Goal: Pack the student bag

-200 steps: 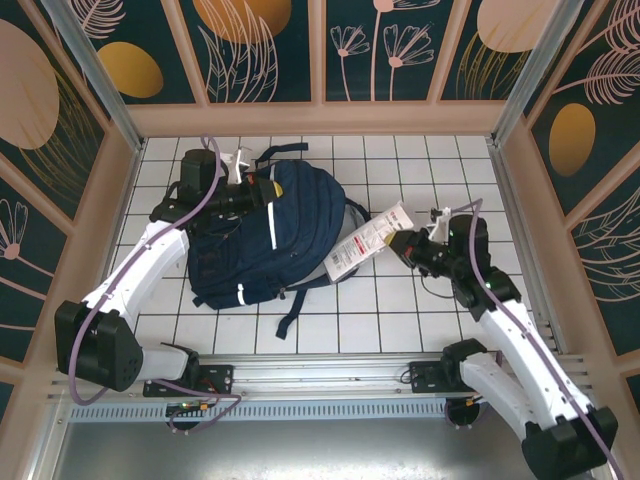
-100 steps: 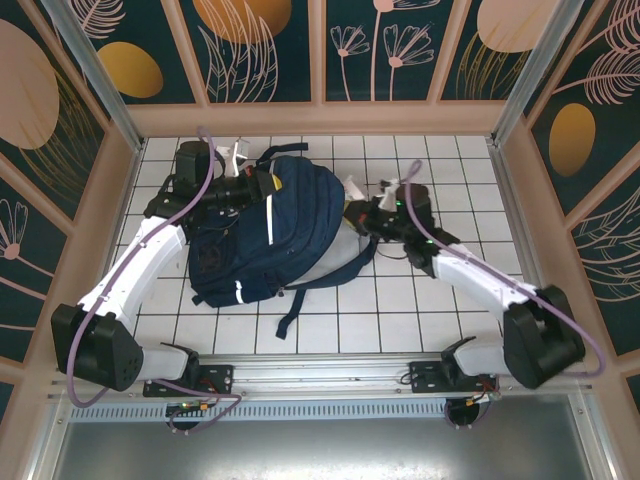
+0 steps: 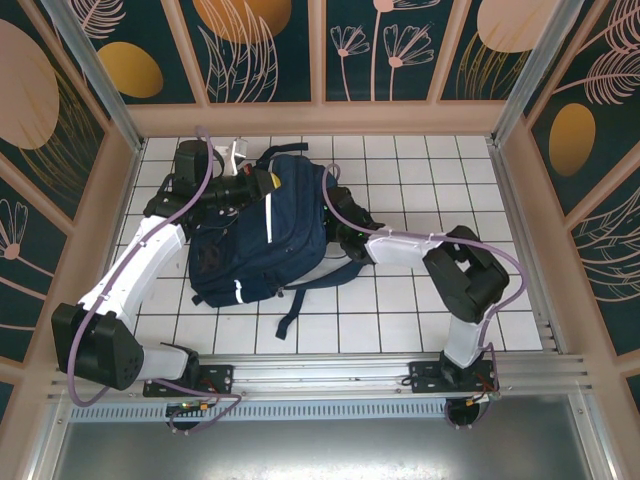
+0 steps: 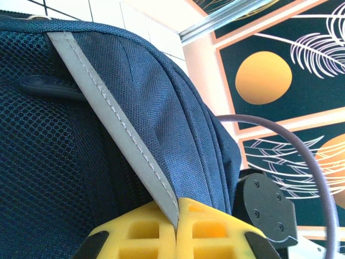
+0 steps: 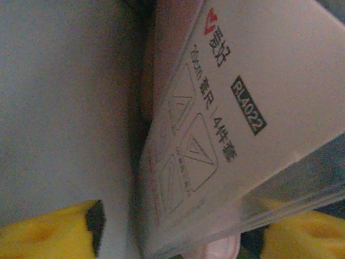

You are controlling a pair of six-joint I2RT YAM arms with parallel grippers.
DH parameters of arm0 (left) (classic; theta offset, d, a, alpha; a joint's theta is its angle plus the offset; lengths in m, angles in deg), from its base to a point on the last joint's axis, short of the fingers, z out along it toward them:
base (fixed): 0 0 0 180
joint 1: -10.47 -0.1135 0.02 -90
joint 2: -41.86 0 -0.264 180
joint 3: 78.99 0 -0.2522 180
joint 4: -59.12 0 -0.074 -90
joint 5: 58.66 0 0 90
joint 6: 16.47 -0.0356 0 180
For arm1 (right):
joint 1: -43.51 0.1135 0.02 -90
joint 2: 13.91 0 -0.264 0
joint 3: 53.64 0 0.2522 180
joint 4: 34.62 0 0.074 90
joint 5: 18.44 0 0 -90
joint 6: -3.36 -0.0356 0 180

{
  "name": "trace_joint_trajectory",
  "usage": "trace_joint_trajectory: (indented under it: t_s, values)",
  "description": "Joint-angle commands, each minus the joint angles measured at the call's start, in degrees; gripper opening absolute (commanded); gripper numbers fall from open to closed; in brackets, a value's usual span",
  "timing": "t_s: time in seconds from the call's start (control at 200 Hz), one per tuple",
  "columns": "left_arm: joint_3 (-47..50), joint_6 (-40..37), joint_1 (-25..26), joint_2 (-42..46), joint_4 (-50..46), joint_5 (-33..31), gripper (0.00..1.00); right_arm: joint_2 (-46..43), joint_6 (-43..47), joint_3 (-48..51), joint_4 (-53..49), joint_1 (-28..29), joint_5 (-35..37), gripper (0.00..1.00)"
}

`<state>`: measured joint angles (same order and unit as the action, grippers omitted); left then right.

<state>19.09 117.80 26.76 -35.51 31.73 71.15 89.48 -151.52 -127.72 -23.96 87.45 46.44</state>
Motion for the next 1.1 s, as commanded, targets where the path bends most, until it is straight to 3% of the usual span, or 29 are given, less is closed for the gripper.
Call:
trace_joint_trajectory:
  t_s: [0.0, 0.435, 0.561, 0.671, 0.926, 1.096]
  values:
    - [-2.95, 0.02, -0.34, 1.34, 8.27, 1.88, 0.00, -6.83, 5.02, 2.46, -1.28, -0.11, 4.56, 0.83]
    - [-1.76, -2.86, -0.30, -0.04, 5.53, -1.26, 0.02, -24.00, 14.46, 13.60, -16.93, -3.18, 16.54, 0.89]
    - [0.71, -3.50, -0.30, -0.47, 5.17, -3.52, 0.00, -29.77, 13.67, 16.95, -23.55, -8.28, 22.72, 0.83]
    - [3.32, -3.31, 0.98, -2.75, 6.10, -4.62, 0.00, -32.65, 14.41, 18.50, -26.05, -14.41, 22.26, 0.81]
    - [-1.49, -7.17, 10.95, -14.57, 3.40, -9.23, 0.00, -26.97, 20.10, 11.37, -29.65, -21.64, 18.77, 0.81]
    - [-6.43, -12.32, 16.06, -20.50, -3.28, -14.10, 0.09, -18.26, 23.80, 2.73, -33.03, -24.46, 15.83, 0.82]
